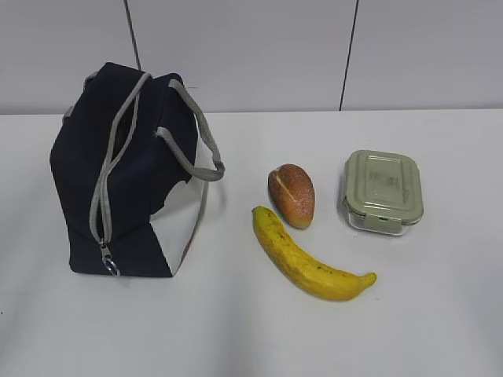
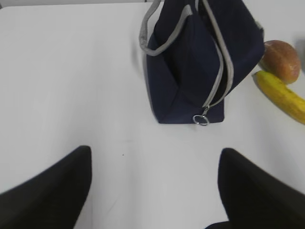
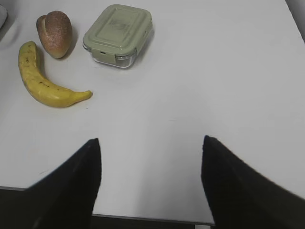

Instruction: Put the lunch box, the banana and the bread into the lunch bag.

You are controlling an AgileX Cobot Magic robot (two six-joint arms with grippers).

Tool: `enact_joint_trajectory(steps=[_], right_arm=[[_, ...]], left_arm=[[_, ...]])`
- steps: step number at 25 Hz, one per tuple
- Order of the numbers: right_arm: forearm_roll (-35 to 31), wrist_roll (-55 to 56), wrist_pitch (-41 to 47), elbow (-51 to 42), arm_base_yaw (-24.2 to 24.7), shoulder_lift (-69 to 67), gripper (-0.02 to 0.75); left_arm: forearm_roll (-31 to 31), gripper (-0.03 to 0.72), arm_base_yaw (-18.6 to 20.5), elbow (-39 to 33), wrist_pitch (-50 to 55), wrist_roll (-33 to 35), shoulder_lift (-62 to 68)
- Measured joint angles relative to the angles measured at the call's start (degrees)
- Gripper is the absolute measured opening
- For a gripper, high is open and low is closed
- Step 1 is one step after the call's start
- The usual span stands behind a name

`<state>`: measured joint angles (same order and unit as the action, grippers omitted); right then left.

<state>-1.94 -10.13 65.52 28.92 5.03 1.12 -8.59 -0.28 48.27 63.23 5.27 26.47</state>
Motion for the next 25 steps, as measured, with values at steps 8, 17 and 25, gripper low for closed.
enact_joint_trajectory(steps=[8, 17, 25], right_arm=[[0.00, 0.00, 0.00, 0.00, 0.00, 0.00, 0.491], [0.00, 0.00, 0.00, 0.00, 0.00, 0.00, 0.491], [0.00, 0.00, 0.00, 0.00, 0.00, 0.00, 0.491]], left_arm=[[-7.13, 0.540, 0.00, 14.05, 0.16, 0.00, 23.85], [-10.37, 0.540, 0.00, 25.96, 0.18, 0.00, 46.63], [-12.93, 0.521, -0.86, 35.63, -0.12, 0.00, 62.10]])
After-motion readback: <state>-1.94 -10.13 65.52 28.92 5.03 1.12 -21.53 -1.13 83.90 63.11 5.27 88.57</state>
